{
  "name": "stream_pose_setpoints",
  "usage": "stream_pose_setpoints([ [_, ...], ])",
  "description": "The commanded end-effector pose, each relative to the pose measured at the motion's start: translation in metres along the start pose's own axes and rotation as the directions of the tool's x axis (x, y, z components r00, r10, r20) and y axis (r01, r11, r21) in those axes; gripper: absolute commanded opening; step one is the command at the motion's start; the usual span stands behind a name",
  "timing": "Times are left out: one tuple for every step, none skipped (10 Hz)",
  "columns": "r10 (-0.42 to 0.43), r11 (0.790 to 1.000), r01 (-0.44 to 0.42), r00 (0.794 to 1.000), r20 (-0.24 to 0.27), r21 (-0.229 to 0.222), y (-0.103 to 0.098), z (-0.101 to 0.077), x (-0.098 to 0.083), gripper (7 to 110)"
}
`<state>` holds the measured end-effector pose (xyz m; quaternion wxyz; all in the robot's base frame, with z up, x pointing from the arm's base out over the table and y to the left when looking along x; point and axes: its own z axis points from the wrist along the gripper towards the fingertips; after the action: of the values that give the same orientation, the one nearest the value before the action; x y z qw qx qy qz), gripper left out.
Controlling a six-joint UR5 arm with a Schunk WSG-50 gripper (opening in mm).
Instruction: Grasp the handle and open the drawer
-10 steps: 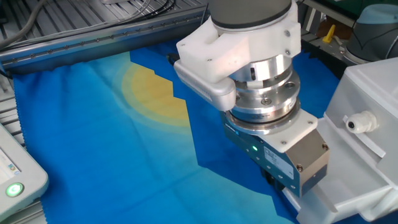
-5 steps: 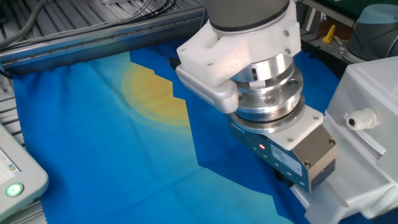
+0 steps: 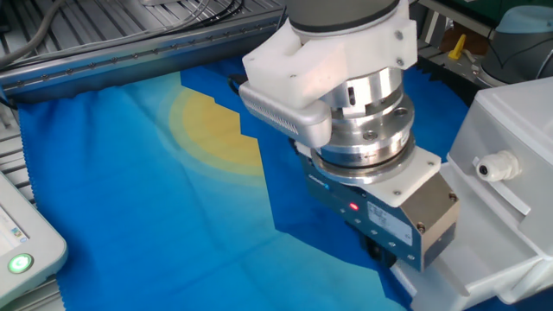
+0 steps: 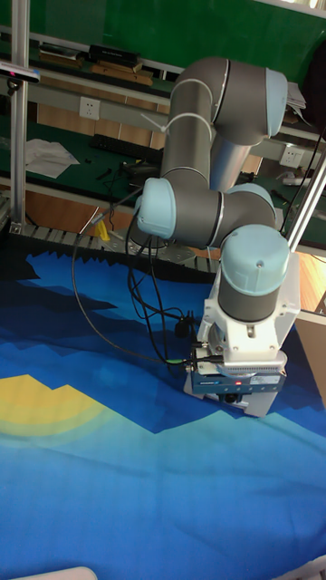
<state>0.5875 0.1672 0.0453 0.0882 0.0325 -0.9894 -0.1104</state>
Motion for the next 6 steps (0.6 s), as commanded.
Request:
stream_pose_setpoints([
  [-0.035, 0.999, 0.035, 0.996, 0.079, 0.0, 0.0001, -0.0023, -0.0199, 88],
  [-0.007, 1.0, 0.007, 0.998, 0.067, 0.001, -0.0011, -0.0008, -0.0173, 88],
  [0.01, 1.0, -0.009, 0.998, 0.058, -0.005, 0.0009, 0.0002, -0.0151, 88],
  [0.018, 1.0, -0.017, 0.999, 0.049, -0.004, 0.0013, 0.001, -0.0127, 88],
  [0.027, 1.0, -0.027, 0.999, 0.041, -0.005, 0.0027, 0.0023, -0.0106, 88],
  [0.033, 0.999, -0.033, 0.999, 0.043, -0.005, 0.0034, 0.0031, -0.011, 88],
])
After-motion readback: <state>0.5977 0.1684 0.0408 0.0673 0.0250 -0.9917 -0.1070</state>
